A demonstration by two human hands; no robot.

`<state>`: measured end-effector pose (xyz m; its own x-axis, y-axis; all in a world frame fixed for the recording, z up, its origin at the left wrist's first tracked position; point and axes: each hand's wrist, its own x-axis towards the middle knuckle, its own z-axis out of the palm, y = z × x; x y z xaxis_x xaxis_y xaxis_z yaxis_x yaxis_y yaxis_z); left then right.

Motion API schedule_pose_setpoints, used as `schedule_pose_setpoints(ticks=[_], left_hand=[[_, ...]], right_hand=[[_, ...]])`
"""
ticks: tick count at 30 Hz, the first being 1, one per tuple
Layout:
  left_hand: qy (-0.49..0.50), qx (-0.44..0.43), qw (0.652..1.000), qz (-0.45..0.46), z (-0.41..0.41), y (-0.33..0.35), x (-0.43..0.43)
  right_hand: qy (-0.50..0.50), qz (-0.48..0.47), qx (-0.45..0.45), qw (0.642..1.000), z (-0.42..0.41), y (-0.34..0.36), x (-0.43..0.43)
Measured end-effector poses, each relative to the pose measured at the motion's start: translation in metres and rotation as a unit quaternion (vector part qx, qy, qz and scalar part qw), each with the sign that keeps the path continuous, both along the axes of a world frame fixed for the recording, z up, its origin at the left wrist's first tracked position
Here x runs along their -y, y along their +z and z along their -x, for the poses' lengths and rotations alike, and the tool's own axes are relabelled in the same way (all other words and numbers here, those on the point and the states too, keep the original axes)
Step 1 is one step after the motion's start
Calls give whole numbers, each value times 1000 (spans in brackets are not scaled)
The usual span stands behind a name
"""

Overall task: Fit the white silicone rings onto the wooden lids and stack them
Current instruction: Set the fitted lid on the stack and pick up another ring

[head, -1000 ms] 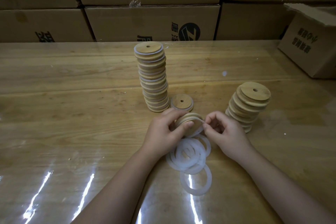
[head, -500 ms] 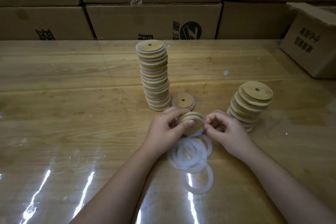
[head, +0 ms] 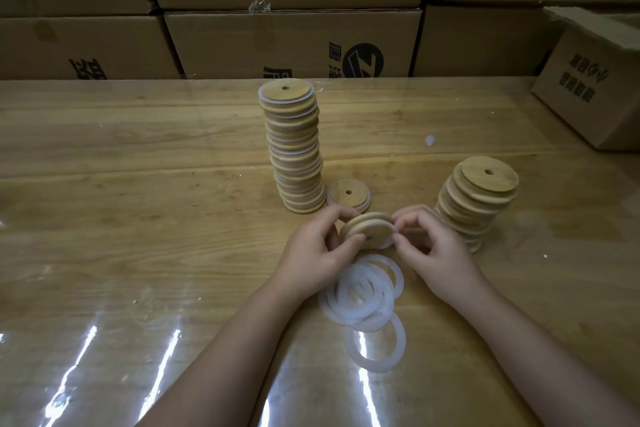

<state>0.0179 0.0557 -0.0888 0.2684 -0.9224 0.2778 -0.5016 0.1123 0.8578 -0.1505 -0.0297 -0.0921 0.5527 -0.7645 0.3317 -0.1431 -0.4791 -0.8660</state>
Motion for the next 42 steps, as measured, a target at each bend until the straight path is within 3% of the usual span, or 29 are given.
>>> schedule_pose_setpoints(ticks=[4, 10, 26, 42], left_hand=[[4, 53, 998, 32, 2, 1, -1], [15, 23, 998, 48, 2, 1, 1], [9, -26, 999, 19, -3, 2, 2], [58, -23, 998, 23, -5, 2, 3]], right_hand=[[5, 65, 10, 998, 1, 2, -3], [-8, 74, 22, 997, 1, 1, -4], [-2, -37, -22, 999, 0, 0, 0], [-5, 24, -109, 994, -1, -2, 1]])
